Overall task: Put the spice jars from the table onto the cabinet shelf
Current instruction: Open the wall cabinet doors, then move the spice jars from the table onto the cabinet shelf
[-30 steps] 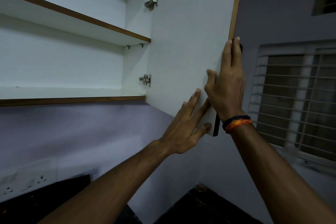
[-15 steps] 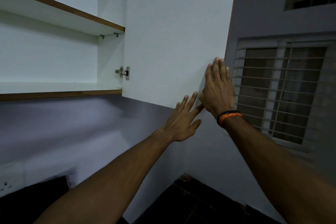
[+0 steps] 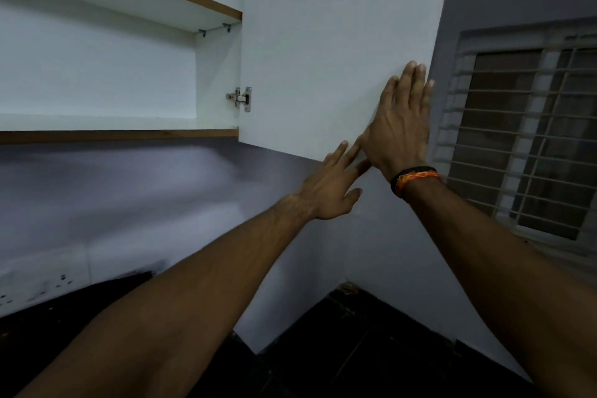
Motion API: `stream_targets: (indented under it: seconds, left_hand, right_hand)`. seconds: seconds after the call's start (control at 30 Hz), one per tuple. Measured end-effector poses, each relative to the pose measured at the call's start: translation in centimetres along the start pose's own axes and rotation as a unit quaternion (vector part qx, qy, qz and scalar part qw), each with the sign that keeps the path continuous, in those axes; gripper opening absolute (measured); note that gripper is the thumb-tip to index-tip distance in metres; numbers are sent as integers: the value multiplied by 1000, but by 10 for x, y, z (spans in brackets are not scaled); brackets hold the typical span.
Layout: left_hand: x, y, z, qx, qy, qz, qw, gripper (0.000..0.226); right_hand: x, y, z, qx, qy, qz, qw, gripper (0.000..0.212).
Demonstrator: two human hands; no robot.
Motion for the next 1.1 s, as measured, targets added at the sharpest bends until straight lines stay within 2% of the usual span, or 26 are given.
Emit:
stream_targets:
  seconds: [0.13,0.27,0.4,0.47,0.57,0.73,0.93,1.1]
  left_hand:
    - [-29,24,18,-3,-22,12,1000,70]
    - [-77,71,26,11,10,76,997,66]
    - [-137,117,32,25,48,118,992,65]
    - [-174,142,34,49,75,165,982,67]
    - [-233,173,42,77,110,236,963,67]
    - [-329,196,75,160,150,313,924,67]
    - [-432,211,138,339,171,389,839,73]
    - [-501,208,175,385,188,442,788,76]
  right_hand:
    - [-6,45,-4,103,-23,70,992,66]
    - [-15,102,-12,231,-46,114,965,55]
    - [-27,160,-29,331,-27,128,935,48]
    - [-36,195,-38,361,-5,144,921,46]
    - [-57,251,-48,400,27,175,899,44]
    - [-100,337,-52,467,81,214,854,52]
    - [-148,414,-42,519,120,244,811,59]
    - [-189,461,-39,549,171,261,776,61]
Point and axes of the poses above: each hand's wrist, its own x-axis towards the middle knuckle, its own z-axis out of the back of the hand, y = z × x, the point moved 9 cm from there along x, towards the middle knuckle, and after that the axes turned 15 degrees about x, right-handed, at the moved point
